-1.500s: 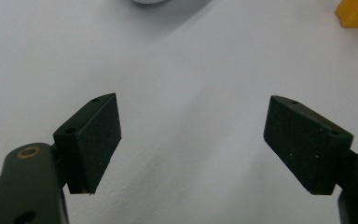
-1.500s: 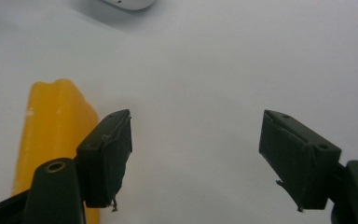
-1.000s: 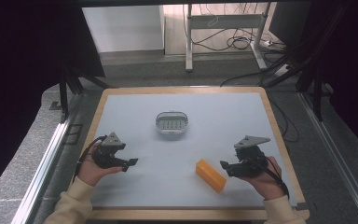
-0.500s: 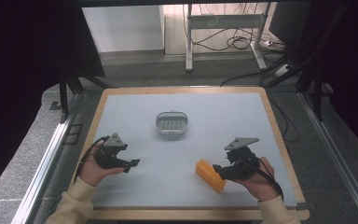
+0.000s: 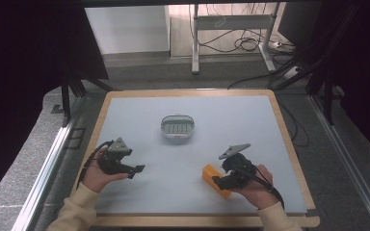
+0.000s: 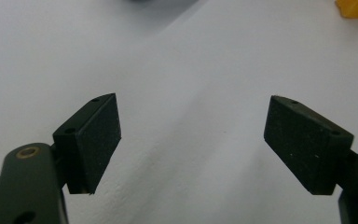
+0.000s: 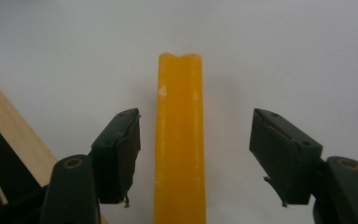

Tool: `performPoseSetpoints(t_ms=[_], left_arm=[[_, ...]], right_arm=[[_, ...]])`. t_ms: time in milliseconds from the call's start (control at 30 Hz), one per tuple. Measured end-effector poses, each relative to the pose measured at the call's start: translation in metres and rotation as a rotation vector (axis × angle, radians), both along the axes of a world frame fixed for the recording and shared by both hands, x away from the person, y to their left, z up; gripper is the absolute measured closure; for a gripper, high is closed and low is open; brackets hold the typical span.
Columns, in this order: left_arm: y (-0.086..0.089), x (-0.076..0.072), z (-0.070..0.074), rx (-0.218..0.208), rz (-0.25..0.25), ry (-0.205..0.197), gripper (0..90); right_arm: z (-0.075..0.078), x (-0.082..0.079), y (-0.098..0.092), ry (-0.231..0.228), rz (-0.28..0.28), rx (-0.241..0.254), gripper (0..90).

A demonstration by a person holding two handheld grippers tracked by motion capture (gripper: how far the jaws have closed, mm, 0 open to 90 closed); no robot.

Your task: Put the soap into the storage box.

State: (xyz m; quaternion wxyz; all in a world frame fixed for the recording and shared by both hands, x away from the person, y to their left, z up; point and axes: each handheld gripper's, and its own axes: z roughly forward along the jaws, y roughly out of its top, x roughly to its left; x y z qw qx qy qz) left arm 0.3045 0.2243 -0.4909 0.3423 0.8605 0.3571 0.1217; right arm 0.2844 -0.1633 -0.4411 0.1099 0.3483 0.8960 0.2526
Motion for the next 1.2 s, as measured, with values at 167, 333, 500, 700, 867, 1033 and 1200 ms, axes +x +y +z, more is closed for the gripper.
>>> performPoseSetpoints(t_ms=[167,333,500,700,867,1033,1200], left_arm=[[-0.001,0.0,-0.001,0.007,-0.001,-0.001,18.5],[-0.001,-0.001,0.0,0.005,0.002,0.0,18.5],[-0.001,-0.001,0.0,0.009,0.0,-0.003,18.5],[0.001,0.0,0.0,0.006,0.007,0.001,18.2],[0.0,0.0,0.0,0.007,0.005,0.003,18.2],[0.0,0.0,0.0,0.009,0.005,0.002,18.1],[0.0,-0.001,0.001,0.005,0.006,0.0,18.2]], right_arm=[[-0.006,0.003,0.005,0.025,0.0,-0.047,37.4],[-0.008,0.005,0.011,0.045,-0.003,-0.076,39.7],[-0.013,0.011,0.022,0.079,0.01,-0.121,42.7],[-0.023,0.016,0.031,0.133,0.048,-0.172,50.0],[-0.027,0.019,0.033,0.154,0.039,-0.216,60.2],[-0.026,0.019,0.033,0.167,0.037,-0.213,61.3],[-0.026,0.019,0.033,0.167,0.044,-0.212,61.5]])
